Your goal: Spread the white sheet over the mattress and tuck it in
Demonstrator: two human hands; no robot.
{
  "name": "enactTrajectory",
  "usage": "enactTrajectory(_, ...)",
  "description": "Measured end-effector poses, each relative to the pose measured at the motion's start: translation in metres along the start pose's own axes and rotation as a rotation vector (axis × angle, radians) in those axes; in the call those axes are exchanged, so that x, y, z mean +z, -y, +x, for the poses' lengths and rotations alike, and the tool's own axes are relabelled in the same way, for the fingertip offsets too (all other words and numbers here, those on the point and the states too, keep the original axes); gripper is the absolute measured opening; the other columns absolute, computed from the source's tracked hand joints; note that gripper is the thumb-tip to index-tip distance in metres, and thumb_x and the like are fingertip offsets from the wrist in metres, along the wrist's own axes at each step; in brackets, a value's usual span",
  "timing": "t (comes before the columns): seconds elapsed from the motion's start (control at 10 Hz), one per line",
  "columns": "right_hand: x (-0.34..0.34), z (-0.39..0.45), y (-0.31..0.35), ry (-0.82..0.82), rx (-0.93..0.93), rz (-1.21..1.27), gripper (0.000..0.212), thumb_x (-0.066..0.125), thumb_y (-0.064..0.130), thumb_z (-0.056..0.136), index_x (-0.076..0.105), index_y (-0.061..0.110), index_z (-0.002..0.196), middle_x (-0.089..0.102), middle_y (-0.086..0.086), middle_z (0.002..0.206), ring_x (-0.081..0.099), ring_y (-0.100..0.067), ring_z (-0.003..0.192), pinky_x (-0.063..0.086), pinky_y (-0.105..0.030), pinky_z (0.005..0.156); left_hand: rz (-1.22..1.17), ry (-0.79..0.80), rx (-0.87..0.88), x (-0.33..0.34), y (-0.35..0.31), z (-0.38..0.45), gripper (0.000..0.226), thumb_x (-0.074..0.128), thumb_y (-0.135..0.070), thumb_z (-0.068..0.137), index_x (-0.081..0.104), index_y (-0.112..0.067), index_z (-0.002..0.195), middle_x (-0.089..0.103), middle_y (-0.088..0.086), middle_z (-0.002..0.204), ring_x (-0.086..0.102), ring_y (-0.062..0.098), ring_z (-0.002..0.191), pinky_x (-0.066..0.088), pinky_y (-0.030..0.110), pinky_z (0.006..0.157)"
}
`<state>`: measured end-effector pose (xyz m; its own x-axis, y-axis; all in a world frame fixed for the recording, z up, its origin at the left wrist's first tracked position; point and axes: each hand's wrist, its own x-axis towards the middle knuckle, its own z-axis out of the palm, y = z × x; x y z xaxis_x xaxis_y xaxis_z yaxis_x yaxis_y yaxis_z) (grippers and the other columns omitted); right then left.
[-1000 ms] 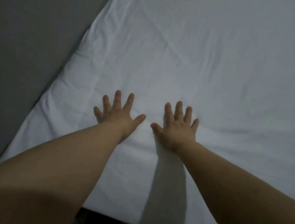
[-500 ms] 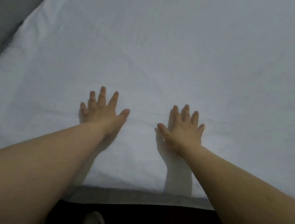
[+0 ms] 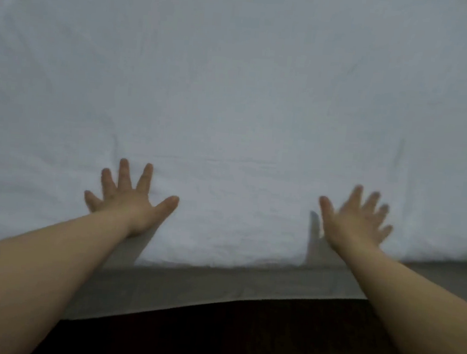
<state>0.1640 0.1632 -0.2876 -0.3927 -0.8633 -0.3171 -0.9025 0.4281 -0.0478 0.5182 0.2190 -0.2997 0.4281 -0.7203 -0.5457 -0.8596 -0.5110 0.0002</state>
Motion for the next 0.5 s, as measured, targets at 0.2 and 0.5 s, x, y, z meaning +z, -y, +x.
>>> enactTrajectory(0.2, 0.058, -0.021, 0.049, 0.196, -0.281, -0.100, 0.101, 0.012, 0.090, 0.071, -0.023, 0.033, 0.147, -0.033, -0.003, 0.154, -0.029, -0.035, 0.142, -0.014, -0.061, 0.110, 0.062, 0.008, 0.012, 0.033, -0.015, 0.002, 0.098, 0.012, -0.092, 0.066, -0.030, -0.044, 0.140, -0.039, 0.000, 0.151, -0.025, 0.038, 0.142, -0.004, 0.065, 0.111)
enactTrajectory(0.5, -0.032, -0.067, -0.006, 0.462, 0.023, -0.232, 0.085, 0.030, 0.064, 0.091, -0.004, 0.016, 0.153, -0.011, -0.016, 0.159, -0.002, -0.045, 0.145, 0.009, -0.051, 0.119, 0.104, 0.297, 0.192, -0.055, 0.022, -0.091, 0.060, 0.037, -0.045, 0.099, 0.022, -0.020, 0.152, 0.024, 0.007, 0.157, 0.027, 0.025, 0.143, 0.023, 0.032, 0.117)
